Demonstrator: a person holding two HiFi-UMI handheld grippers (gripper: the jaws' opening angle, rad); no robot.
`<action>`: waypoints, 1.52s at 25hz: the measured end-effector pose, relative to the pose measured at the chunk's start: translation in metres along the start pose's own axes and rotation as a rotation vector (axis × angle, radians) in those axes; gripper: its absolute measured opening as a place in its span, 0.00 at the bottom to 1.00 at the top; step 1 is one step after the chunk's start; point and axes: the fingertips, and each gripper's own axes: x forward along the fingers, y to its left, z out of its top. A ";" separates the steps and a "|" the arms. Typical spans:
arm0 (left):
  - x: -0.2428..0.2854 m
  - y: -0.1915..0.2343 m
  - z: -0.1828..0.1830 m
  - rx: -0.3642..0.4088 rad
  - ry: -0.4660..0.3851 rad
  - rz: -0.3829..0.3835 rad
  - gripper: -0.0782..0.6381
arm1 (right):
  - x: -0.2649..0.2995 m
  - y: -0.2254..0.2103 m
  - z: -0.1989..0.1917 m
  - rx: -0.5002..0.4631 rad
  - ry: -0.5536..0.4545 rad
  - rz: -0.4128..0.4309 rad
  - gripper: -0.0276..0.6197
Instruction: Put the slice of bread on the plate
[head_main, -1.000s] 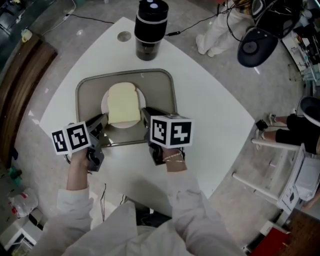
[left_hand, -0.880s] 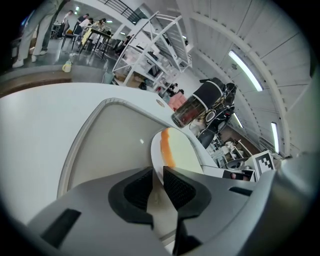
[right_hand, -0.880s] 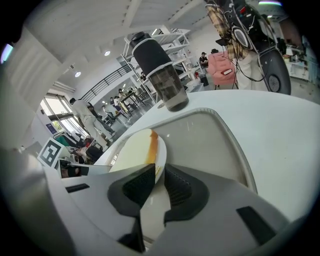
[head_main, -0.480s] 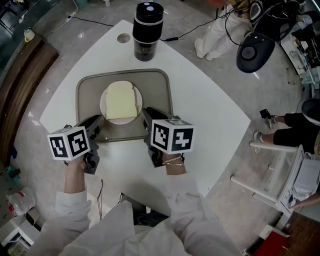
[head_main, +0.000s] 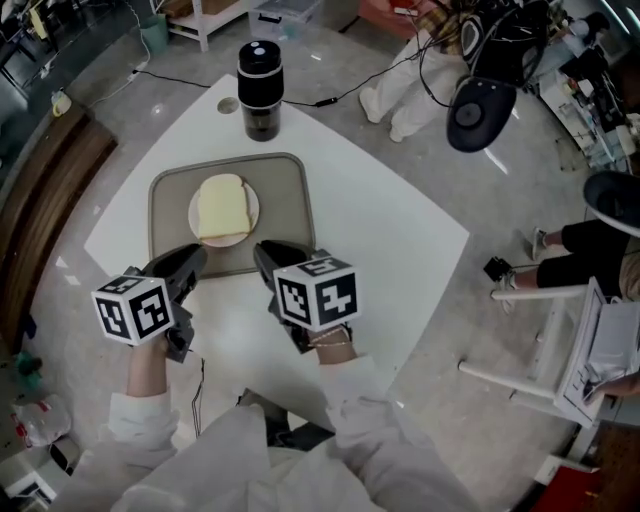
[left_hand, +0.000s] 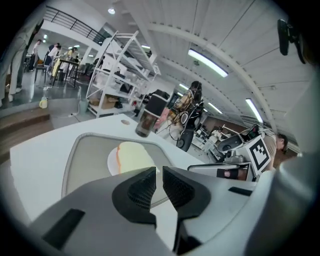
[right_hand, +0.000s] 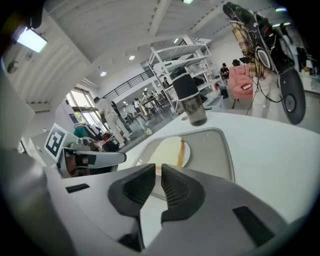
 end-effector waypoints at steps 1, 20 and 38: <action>-0.003 -0.012 0.001 0.022 -0.018 -0.010 0.17 | -0.009 0.005 0.001 -0.011 -0.015 0.021 0.11; -0.064 -0.214 -0.046 0.155 -0.347 -0.002 0.12 | -0.204 0.044 -0.018 -0.206 -0.270 0.159 0.07; -0.086 -0.324 -0.134 0.201 -0.418 -0.007 0.12 | -0.313 0.057 -0.094 -0.430 -0.281 0.163 0.06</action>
